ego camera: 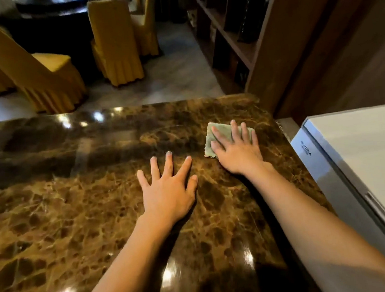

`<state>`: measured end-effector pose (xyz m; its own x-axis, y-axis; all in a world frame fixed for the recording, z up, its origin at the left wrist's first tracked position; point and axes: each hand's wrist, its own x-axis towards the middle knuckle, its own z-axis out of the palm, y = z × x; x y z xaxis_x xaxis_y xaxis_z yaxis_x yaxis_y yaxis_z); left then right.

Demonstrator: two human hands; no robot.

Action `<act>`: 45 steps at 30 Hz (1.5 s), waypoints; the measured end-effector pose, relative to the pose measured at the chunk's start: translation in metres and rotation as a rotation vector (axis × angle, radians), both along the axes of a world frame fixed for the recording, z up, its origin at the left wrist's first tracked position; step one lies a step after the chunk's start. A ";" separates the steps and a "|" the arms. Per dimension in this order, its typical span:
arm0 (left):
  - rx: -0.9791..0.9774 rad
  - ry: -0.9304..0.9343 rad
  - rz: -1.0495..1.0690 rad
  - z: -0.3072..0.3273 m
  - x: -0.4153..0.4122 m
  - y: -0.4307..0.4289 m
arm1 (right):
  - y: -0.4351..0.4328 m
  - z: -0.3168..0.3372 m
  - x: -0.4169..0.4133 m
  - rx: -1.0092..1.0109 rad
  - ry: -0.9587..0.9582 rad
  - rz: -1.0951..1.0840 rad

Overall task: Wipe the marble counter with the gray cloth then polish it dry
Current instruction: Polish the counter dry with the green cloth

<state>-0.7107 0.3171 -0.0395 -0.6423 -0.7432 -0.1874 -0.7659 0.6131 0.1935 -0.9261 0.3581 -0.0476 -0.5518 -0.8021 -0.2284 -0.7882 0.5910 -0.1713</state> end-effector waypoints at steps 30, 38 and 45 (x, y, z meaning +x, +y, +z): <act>0.050 -0.046 -0.040 0.012 0.044 0.020 | 0.062 0.004 0.047 -0.027 0.039 0.108; 0.049 -0.042 -0.051 0.011 0.136 0.112 | 0.241 0.001 0.127 -0.028 0.026 0.070; 0.086 -0.049 -0.026 0.017 0.220 0.168 | 0.333 -0.010 0.231 -0.139 0.056 0.175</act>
